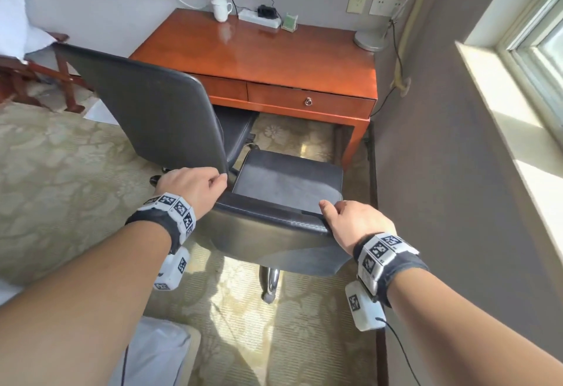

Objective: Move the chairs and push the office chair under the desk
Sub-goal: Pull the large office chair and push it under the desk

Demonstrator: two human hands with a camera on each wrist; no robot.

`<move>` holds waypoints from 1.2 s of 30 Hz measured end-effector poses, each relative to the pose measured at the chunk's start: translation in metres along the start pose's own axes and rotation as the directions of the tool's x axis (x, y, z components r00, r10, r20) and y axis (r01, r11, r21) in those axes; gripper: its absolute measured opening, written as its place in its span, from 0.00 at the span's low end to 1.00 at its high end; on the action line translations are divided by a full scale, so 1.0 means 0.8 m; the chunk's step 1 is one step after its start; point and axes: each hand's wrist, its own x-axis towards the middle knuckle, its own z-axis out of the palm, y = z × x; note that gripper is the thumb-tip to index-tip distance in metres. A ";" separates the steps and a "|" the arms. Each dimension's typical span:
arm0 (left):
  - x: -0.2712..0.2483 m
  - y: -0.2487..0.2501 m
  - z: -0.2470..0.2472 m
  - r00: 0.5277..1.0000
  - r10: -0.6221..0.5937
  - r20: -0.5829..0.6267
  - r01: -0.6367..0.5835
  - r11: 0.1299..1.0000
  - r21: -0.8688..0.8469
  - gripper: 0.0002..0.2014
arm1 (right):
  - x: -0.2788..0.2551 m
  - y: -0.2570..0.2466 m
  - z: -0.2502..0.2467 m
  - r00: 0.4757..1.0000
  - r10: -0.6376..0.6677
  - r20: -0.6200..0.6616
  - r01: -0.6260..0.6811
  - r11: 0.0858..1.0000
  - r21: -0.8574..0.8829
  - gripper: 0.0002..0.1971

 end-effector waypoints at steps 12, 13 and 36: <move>0.049 -0.032 0.009 0.996 0.074 -0.051 -0.079 0.992 -0.094 0.21 | 0.024 -0.035 -0.004 0.988 0.093 -0.123 -0.095 0.995 -0.011 0.29; 0.055 -0.036 0.010 0.995 0.080 -0.061 -0.086 0.991 -0.101 0.20 | 0.029 -0.038 -0.004 0.988 0.096 -0.124 -0.098 0.995 -0.008 0.29; 0.234 -0.033 0.026 0.992 0.037 -0.124 -0.046 0.997 -0.069 0.22 | 0.219 -0.065 -0.064 0.990 0.052 -0.131 -0.058 0.997 -0.041 0.27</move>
